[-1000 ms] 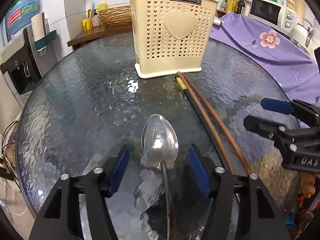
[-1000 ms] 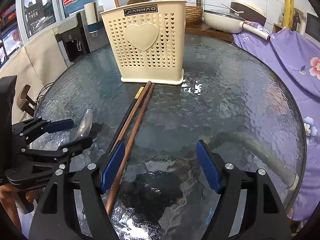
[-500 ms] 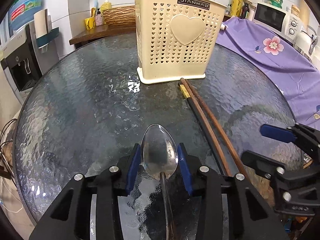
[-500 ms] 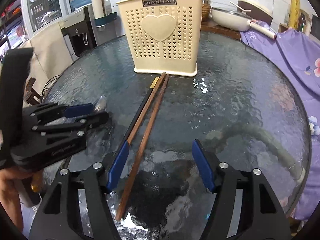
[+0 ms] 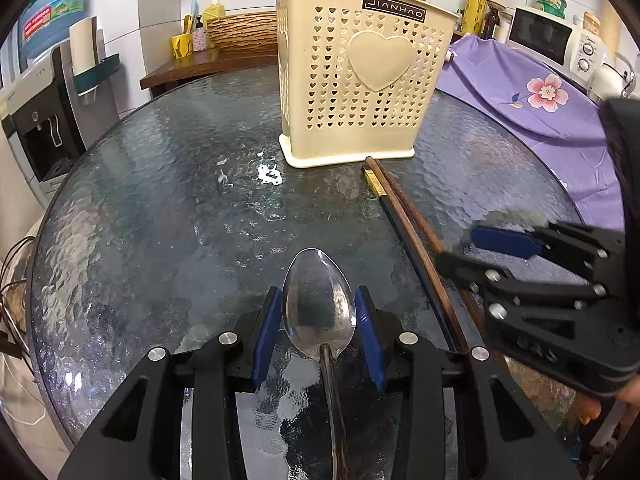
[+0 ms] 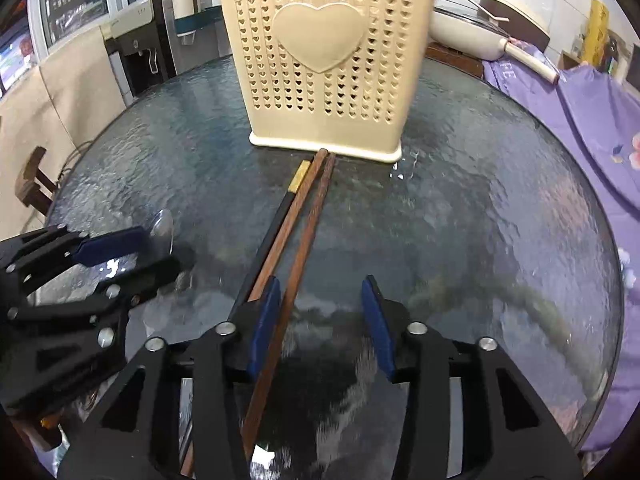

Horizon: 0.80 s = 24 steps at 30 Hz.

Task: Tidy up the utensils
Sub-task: 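Grasp the silver spoon with the left tool while the right tool grasps the brown chopstick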

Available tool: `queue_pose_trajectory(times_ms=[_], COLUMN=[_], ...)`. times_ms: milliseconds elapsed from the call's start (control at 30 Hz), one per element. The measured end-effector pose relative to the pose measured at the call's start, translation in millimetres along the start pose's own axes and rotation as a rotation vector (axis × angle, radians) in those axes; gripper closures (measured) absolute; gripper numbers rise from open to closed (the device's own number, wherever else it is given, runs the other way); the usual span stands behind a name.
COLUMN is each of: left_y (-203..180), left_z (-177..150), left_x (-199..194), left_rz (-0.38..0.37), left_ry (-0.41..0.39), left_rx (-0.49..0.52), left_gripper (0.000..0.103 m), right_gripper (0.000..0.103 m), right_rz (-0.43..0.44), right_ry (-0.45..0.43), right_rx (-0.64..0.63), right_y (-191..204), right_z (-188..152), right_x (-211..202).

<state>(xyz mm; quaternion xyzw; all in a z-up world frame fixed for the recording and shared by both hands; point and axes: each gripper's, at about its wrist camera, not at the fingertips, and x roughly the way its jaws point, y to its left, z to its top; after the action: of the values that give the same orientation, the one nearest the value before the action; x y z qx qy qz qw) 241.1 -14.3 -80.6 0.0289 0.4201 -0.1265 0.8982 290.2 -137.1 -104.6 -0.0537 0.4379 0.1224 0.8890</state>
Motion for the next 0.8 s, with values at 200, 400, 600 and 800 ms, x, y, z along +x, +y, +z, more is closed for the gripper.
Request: queue_pose_trajectory(times_ms=[200,400,600,800], left_y=[2.8,2.5,1.9,-0.4], left_z=[1.3,2.0,3.6,4.7], left_x=[0.4,0.7,1.3,-0.1], left_rz=[0.005,0.006,0.006,-0.001], left_ry=[0.002,0.002,0.005,-0.001], left_rx=[0.0,0.003,0.004,0.006], left_gripper=[0.066,0.066,0.066,0.066], right_gripper=[0.072,0.084,0.094,0.096], right_rz=[0.004,0.0,-0.008,0.02], right_ry=[0.024,0.039,0.044,0.027], right_rx=[-0.01,-0.007,-0.016,0.024], right_y=[0.0,-2.6,-2.8,-9.2], right_z=[30.3,51.1,63.7,63.1], right_x=[20.5,33.5,40.6,40.0])
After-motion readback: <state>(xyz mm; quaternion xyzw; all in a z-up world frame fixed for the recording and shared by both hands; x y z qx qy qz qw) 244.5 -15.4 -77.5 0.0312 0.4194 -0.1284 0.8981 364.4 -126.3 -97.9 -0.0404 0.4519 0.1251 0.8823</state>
